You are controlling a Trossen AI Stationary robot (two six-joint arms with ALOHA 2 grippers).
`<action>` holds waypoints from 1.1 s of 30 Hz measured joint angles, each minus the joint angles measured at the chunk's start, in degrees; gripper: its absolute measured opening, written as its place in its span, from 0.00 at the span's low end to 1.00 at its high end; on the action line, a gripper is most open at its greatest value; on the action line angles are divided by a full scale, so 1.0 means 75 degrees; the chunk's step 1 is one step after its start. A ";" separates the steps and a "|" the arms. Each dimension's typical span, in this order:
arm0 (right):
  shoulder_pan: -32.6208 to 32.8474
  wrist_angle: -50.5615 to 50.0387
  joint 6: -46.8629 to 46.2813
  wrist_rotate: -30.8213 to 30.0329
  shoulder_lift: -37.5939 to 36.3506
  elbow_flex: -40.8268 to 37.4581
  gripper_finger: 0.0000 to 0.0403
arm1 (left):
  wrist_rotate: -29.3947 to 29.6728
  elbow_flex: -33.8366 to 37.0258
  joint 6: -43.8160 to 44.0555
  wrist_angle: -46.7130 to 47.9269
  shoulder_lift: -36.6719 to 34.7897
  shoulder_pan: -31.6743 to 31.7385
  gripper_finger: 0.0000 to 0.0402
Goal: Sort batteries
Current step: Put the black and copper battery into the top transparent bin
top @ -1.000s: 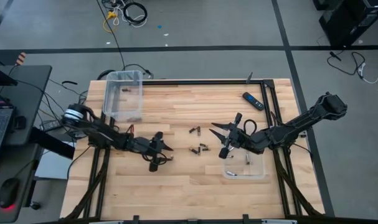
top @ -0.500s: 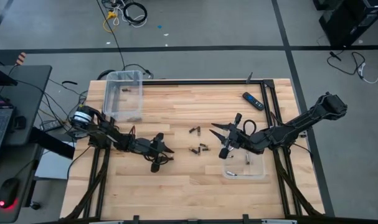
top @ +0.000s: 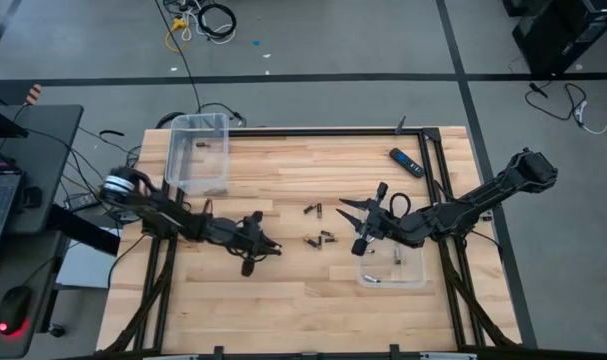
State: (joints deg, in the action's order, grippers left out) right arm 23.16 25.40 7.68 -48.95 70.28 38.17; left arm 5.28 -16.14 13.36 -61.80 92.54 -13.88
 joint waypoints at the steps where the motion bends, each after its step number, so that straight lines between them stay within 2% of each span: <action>1: 0.0000 -0.0020 -0.0002 0.0003 0.0000 0.0000 0.25 | -0.0066 0.0000 0.0075 -0.0020 -0.0282 -0.0001 0.05; 5: 0.0000 -0.0086 -0.0002 0.0007 0.0000 0.0000 0.25 | -0.0121 -0.0003 0.0015 0.0115 -0.1736 -0.0001 0.05; 8: 0.0000 -0.0101 -0.0002 0.0012 0.0000 0.0000 0.25 | 0.0001 -0.0024 -0.0257 0.0718 -0.3046 0.0109 0.05; 11: 0.0000 -0.0103 -0.0002 0.0017 0.0000 0.0000 0.25 | 0.0460 -0.0392 -0.0399 0.2385 -0.4415 0.0367 0.05; 15: 0.0000 -0.0107 0.0001 0.0021 0.0000 0.0000 0.25 | 0.1316 -0.1663 -0.1172 0.5896 -0.5713 0.0800 0.05; 18: 0.0000 -0.0104 0.0001 0.0021 0.0000 0.0000 0.25 | 0.2022 -0.2998 -0.2137 0.8550 -0.6085 0.1240 0.05; 21: 0.0000 -0.0103 0.0001 0.0023 0.0000 0.0000 0.25 | 0.3144 -0.4029 -0.3432 1.0708 -0.6202 0.1889 0.05; 23: 0.0000 -0.0104 0.0001 0.0026 0.0000 0.0000 0.25 | 0.3529 -0.4281 -0.4064 1.1331 -0.6306 0.2508 0.05; 26: 0.0000 -0.0104 0.0001 0.0067 0.0000 0.0000 0.25 | 0.3185 -0.4323 -0.4327 1.1615 -0.6734 0.3583 0.05; 33: 0.0000 -0.0104 0.0001 0.0403 0.0000 0.0000 0.25 | 0.3141 -0.3954 -0.2950 1.2956 -0.7568 0.5909 0.05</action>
State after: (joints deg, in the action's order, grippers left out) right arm 23.16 24.62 7.68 -45.93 70.28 38.17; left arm 28.84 -45.80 -8.77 35.37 35.78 30.43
